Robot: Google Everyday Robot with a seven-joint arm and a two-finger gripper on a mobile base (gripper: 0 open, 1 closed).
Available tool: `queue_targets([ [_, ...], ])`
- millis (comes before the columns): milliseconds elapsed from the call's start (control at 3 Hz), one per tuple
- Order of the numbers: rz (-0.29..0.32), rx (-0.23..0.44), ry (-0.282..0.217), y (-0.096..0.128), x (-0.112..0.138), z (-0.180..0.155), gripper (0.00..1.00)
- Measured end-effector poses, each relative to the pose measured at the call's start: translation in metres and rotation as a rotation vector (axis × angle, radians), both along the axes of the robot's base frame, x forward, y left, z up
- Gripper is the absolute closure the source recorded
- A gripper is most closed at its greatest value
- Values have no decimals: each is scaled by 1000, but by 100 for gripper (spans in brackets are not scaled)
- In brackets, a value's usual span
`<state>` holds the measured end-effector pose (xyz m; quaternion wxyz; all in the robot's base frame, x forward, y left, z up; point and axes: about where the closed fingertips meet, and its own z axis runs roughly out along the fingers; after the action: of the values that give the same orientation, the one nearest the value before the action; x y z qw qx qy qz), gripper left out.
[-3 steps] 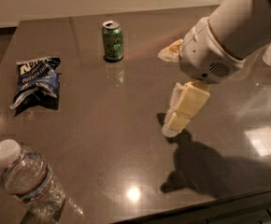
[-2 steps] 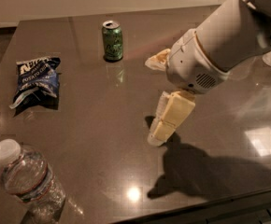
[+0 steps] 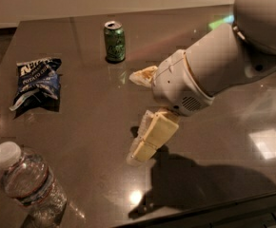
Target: Knock water bottle over
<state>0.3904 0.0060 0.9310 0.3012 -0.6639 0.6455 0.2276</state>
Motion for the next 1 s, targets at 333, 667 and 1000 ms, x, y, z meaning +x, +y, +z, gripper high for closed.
queue_targets([
  [333, 66, 69, 6, 22, -23, -1, 0],
  [667, 66, 69, 6, 22, -23, -1, 0],
  [1000, 101, 90, 36, 35, -32, -5, 0],
])
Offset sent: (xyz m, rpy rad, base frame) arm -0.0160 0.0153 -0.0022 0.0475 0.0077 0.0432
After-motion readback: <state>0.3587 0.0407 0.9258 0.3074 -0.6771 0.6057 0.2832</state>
